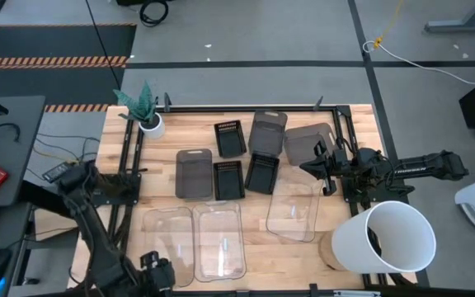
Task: Stack baskets by color
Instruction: Stack the left transparent bin on top of the middle transparent bin
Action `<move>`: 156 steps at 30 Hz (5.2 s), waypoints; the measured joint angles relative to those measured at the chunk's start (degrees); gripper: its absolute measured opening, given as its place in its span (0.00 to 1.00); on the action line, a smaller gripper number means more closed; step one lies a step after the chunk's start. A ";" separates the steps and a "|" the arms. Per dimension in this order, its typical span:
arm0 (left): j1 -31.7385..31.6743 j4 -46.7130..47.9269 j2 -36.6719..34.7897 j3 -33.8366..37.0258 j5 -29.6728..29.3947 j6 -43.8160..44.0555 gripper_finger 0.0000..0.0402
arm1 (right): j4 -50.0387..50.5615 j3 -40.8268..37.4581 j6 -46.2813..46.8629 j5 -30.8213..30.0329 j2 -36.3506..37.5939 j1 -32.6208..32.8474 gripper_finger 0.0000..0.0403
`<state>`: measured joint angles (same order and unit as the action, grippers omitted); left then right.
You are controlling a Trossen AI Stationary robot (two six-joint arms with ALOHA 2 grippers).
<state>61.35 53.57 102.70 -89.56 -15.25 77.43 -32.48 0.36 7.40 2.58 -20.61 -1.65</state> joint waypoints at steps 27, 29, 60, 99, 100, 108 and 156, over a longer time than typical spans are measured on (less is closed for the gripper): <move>-0.86 8.35 10.71 -8.59 2.68 -3.15 0.29 | -0.01 0.00 0.00 0.01 0.00 -0.01 0.02; -1.08 8.55 11.57 -8.59 3.05 -3.17 0.29 | -0.01 0.00 -0.02 0.01 0.00 -0.02 0.02; -2.67 26.03 17.30 -19.74 12.09 -5.82 0.02 | -0.01 0.00 0.00 0.01 0.01 -0.01 0.02; -6.07 32.27 17.19 -43.67 -7.26 -15.63 0.02 | -0.01 0.00 0.00 0.01 0.01 0.00 0.02; -6.53 31.28 17.19 -43.67 -7.42 -16.50 0.02 | -0.01 0.00 0.00 0.01 0.01 -0.02 0.02; -9.58 23.73 17.19 -43.67 -8.61 -23.40 0.02 | -0.01 0.00 0.00 0.01 0.01 -0.02 0.02; -19.99 28.53 27.03 -43.13 5.04 -32.87 0.36 | 0.00 0.00 -0.01 0.01 0.00 -0.02 0.02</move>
<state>41.36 82.10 129.73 -132.68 -10.20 44.56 -32.48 0.36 7.39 2.60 -20.61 -1.67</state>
